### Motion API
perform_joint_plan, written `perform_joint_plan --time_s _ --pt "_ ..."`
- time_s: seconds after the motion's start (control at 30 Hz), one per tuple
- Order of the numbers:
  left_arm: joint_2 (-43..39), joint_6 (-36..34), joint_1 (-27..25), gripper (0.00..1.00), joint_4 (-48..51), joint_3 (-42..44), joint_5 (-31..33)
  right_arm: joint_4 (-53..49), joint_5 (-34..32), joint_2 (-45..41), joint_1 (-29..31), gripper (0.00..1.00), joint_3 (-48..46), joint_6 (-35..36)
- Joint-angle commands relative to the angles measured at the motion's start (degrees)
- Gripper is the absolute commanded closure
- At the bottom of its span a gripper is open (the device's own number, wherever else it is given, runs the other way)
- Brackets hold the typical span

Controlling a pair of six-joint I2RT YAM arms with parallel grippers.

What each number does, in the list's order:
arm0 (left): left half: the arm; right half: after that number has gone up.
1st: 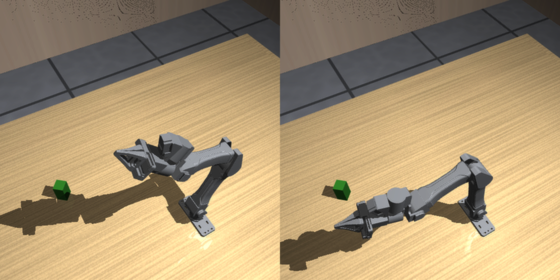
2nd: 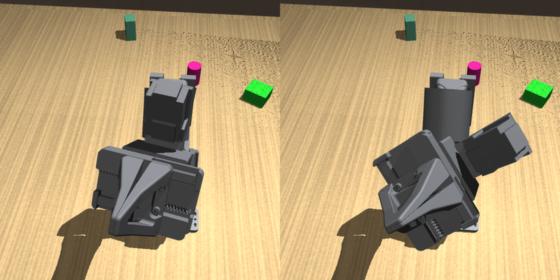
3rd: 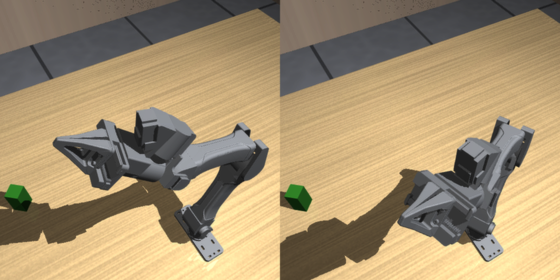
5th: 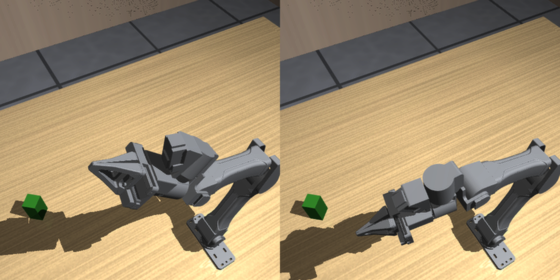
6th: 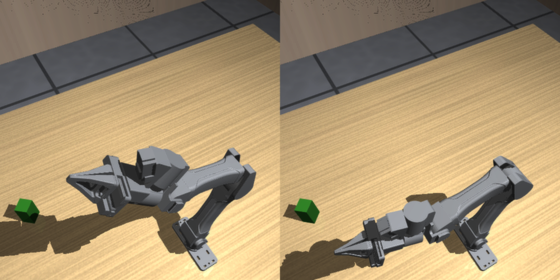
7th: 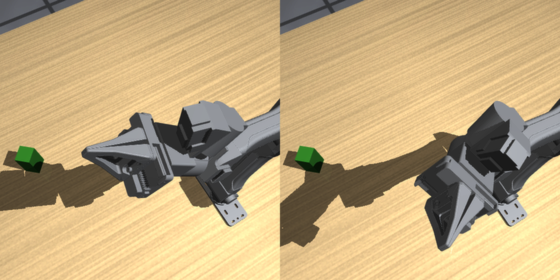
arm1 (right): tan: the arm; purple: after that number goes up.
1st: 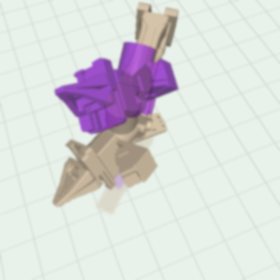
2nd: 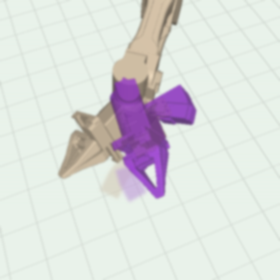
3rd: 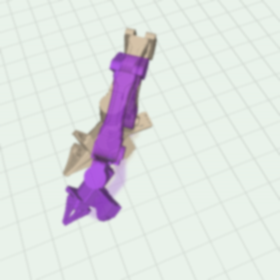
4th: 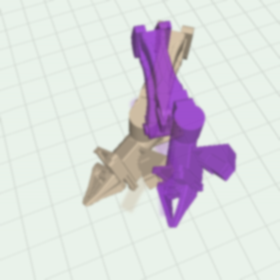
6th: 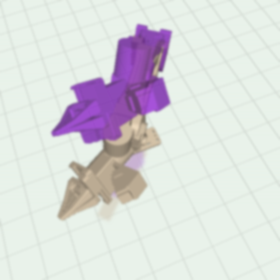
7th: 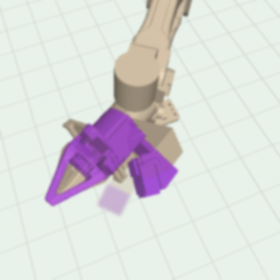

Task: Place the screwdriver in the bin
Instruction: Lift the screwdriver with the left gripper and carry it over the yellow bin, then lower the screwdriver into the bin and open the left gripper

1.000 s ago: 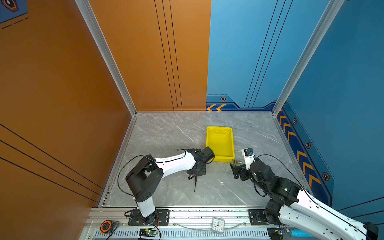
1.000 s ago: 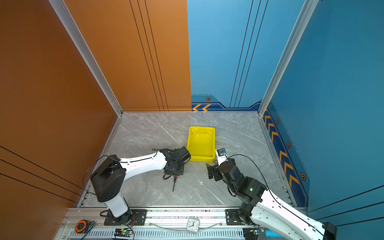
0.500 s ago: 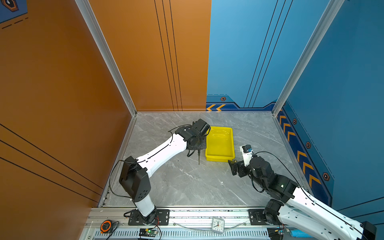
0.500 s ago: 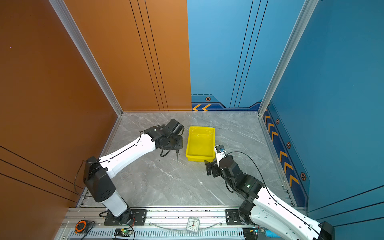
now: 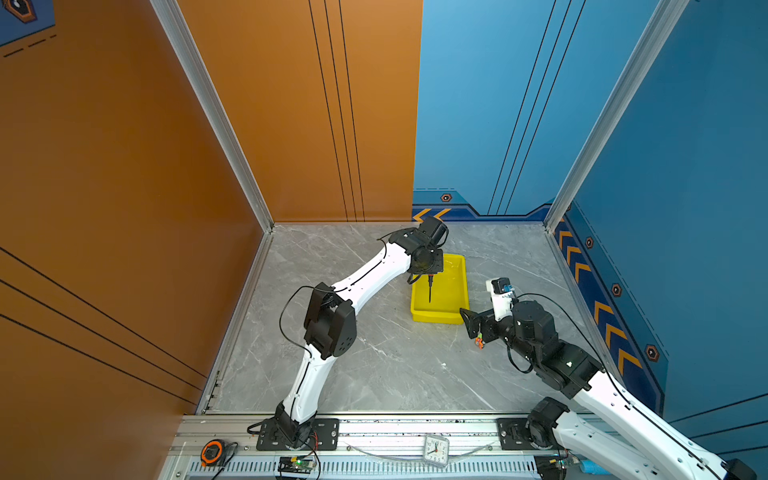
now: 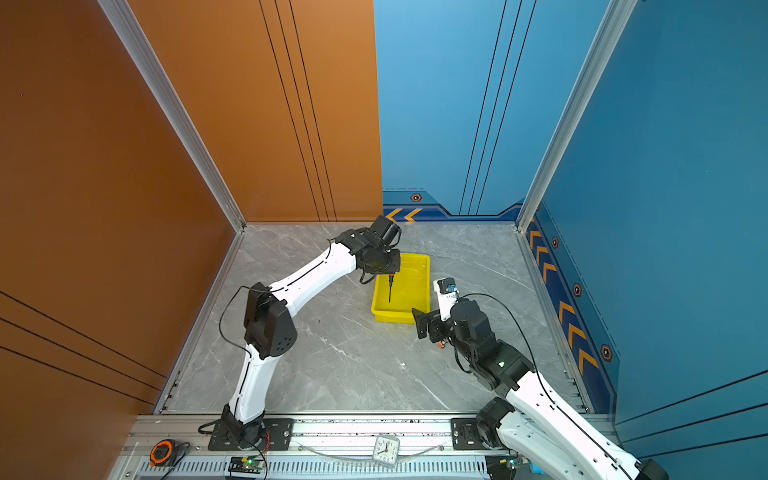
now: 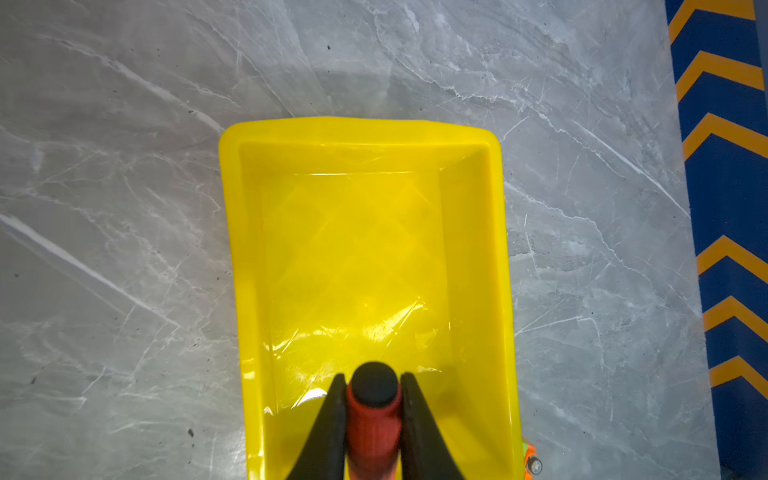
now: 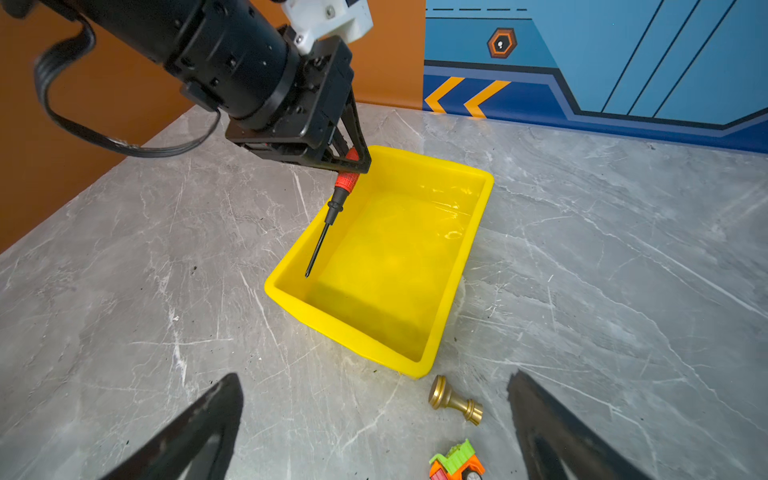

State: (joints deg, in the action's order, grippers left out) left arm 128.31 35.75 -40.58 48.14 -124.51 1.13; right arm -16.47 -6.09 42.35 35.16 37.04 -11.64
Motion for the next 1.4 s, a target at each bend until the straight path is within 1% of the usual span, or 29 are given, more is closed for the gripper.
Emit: perform_joint_plan --time_s 0.0,0.17,0.27,0.57,0.73,0.87,1.0,1.1,1.23,1.37 --pt "4.1 -0.3 -0.2 0.95 1.4 -4.8 -1.9 -1.3 2.0 0.8 -1.5 0.00 2.2 1.5" --pt "10.2 0.4 -0.5 0.95 1.5 -10.7 -2.4 -1.5 2.7 2.6 -2.7 0.00 2.5 1.7" --pt "12.7 1.4 -0.4 0.95 1.5 -12.2 -2.3 -1.3 3.1 3.4 -2.9 0.00 2.5 1.5" --pt "16.6 2.8 -0.9 0.95 1.3 -13.1 -1.2 -1.5 2.5 1.9 -2.8 0.00 0.9 -0.4" --pt "18.1 4.3 -1.2 0.95 0.6 -13.2 -0.4 -3.6 1.0 2.3 -2.8 0.00 1.4 -0.1" --pt "19.7 5.9 -1.0 0.94 0.6 -13.8 0.2 -3.4 0.7 2.3 -2.8 0.00 1.5 0.0" --pt "20.5 6.0 -0.9 0.94 0.6 -14.0 1.5 -3.4 0.6 2.5 -2.8 0.00 1.5 0.0" --pt "20.9 6.3 -0.8 0.92 0.6 -13.7 2.1 -3.2 0.6 2.6 -2.9 0.00 1.4 0.1" --pt "21.6 6.2 -1.0 0.86 0.6 -13.6 2.6 -3.2 0.3 2.6 -2.9 0.00 1.5 0.6" --pt "22.0 6.6 -1.2 0.83 0.6 -12.9 3.0 -3.3 0.2 2.5 -3.0 0.00 1.4 0.9"
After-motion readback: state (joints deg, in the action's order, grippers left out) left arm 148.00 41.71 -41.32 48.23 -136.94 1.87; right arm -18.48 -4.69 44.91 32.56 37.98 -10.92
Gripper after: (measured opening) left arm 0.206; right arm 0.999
